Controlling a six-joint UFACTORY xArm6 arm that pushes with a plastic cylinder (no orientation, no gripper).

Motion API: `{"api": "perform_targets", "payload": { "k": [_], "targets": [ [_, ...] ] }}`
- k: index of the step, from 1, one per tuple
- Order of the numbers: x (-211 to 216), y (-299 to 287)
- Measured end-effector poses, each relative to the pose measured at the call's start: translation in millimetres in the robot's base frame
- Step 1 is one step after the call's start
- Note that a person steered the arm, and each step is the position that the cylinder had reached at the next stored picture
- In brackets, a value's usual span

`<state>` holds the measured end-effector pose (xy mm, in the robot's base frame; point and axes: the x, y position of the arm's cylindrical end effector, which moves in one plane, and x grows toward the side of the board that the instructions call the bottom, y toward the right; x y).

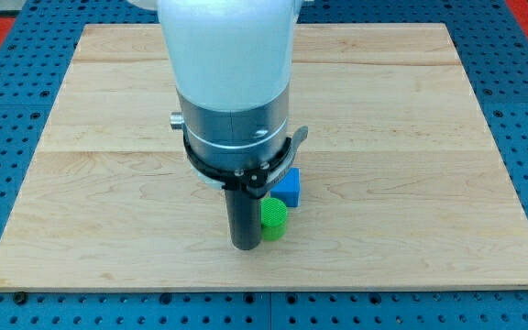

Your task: Push the blue cube a bit left

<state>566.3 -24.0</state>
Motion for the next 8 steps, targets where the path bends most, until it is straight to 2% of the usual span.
{"api": "perform_targets", "payload": {
  "k": [2, 5, 6, 8],
  "targets": [
    [14.0, 16.7],
    [7.4, 111.9],
    [-11.0, 111.9],
    [-18.5, 105.8]
  ]
}}
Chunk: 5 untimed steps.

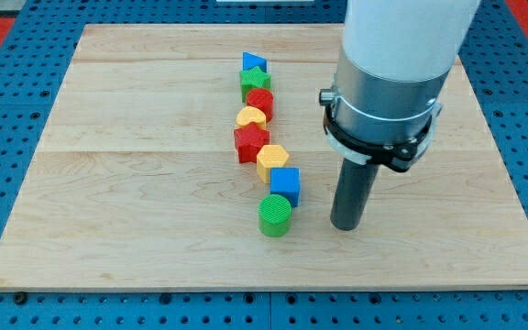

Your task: Push the blue cube a bit left

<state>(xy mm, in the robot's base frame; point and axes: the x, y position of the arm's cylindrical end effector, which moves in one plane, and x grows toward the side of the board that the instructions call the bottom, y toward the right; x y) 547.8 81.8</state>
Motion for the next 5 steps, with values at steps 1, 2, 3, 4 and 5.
{"api": "perform_targets", "payload": {
  "k": [1, 2, 3, 4, 5],
  "targets": [
    [0.0, -16.2],
    [-4.1, -17.6],
    [-9.8, -15.2],
    [-18.8, -9.3],
    [-22.6, -5.0]
  ]
}}
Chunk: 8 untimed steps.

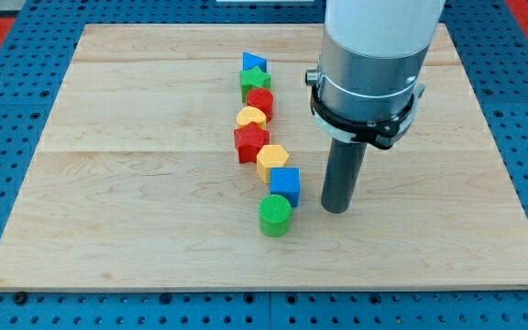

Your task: Push the blue cube a bit left

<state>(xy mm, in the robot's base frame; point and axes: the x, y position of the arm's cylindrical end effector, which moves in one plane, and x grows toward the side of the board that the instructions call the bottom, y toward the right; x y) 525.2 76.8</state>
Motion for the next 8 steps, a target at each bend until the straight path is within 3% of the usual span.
{"api": "perform_targets", "payload": {
  "k": [2, 8],
  "targets": [
    [-0.2, -42.8],
    [-36.3, -64.3]
  ]
}}
